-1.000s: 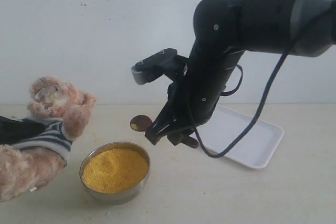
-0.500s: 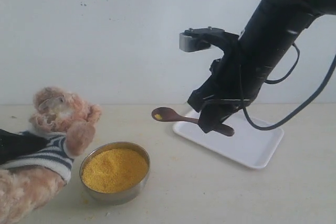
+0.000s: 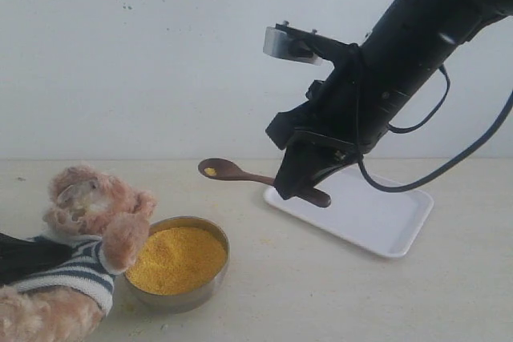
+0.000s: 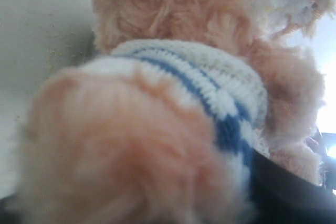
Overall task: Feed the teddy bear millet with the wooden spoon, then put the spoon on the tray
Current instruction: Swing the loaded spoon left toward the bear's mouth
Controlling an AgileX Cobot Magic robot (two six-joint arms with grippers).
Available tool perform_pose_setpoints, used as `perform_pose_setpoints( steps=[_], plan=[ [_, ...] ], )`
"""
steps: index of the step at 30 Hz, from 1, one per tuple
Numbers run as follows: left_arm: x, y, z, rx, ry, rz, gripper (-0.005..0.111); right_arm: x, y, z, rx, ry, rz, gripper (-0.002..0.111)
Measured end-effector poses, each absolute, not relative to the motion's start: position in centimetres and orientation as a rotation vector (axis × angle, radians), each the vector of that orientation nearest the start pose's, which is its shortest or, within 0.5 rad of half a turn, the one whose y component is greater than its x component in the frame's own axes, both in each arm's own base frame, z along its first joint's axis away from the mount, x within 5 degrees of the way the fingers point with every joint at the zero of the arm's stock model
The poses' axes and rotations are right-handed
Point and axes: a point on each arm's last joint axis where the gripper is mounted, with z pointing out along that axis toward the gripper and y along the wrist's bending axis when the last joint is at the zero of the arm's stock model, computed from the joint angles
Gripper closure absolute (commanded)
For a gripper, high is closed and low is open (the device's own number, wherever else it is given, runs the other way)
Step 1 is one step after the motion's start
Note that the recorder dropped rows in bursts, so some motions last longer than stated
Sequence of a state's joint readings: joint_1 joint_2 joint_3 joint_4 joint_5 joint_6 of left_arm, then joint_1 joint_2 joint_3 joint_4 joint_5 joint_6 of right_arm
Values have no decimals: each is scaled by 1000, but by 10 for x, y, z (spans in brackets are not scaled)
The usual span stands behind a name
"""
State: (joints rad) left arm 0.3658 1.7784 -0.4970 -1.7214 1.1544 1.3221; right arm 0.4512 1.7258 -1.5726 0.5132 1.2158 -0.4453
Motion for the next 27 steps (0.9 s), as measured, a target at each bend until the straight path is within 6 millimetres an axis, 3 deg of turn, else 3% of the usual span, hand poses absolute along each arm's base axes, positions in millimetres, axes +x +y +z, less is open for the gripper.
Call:
perform_pose_setpoints(
  steps=[9,16,27],
  plan=[
    [248,6,139,-563,2144,-1499,103,299,207,332,-1077,2491,873,108],
    [248,6,139,-564,2143,-1498,103,282,243,336,-1163,2362,891,108],
    [248,6,139,-564,2143,-1498,103,261,296,346,-1137,2108,854,108]
  ],
)
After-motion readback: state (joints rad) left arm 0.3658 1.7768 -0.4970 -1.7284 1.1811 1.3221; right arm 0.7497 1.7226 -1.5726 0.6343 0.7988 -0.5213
